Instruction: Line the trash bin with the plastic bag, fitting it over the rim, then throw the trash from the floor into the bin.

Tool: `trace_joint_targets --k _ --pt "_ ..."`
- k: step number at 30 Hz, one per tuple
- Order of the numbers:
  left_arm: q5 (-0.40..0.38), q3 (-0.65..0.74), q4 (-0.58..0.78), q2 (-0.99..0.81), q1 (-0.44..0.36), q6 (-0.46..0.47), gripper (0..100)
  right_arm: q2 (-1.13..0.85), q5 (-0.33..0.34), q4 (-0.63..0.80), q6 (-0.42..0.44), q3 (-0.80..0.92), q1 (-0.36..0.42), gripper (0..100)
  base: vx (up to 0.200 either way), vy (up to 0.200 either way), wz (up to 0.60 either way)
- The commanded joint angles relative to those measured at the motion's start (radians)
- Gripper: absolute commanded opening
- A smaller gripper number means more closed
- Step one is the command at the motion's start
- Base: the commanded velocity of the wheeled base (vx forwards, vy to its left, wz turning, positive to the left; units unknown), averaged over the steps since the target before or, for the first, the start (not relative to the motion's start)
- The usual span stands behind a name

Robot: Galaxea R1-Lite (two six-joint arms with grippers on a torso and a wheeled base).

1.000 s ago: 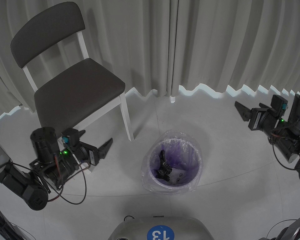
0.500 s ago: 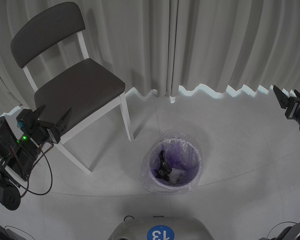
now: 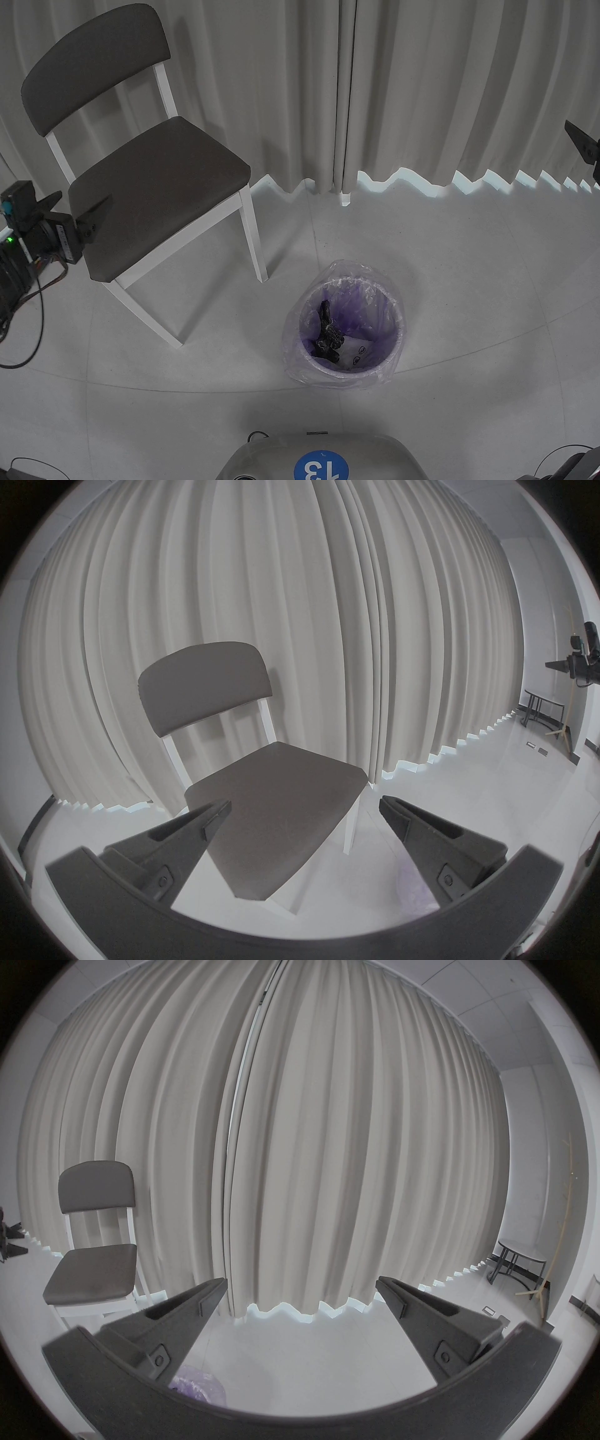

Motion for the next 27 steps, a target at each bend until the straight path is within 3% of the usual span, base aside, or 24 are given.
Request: trace_joint_targets --k 1,5,7,10,21,27 --pt "0.000 -0.130 0.235 -0.308 0.003 -0.003 100 -0.195 0.004 0.235 -0.008 -0.126 -0.002 100 0.000 0.000 0.00" --pt "0.005 -0.164 0.404 -0.419 0.004 0.000 100 -0.318 0.007 0.419 -0.008 -0.150 -0.004 100 0.000 0.000 0.00" --pt "0.005 -0.173 0.430 -0.432 0.004 0.000 100 -0.333 0.007 0.441 -0.008 -0.156 -0.004 100 0.000 0.000 0.00" --pt "0.025 -0.250 0.608 -0.529 0.004 -0.006 100 -0.433 0.007 0.560 -0.008 -0.189 -0.004 100 0.000 0.000 0.00" --pt "0.083 -0.259 0.895 -0.830 0.001 -0.005 100 -0.724 -0.011 0.821 -0.002 -0.164 -0.008 100 0.000 0.000 0.00" --pt "0.091 -0.261 1.019 -0.951 0.006 -0.003 100 -0.864 -0.025 0.968 0.003 -0.155 -0.067 100 0.000 0.000 0.00"
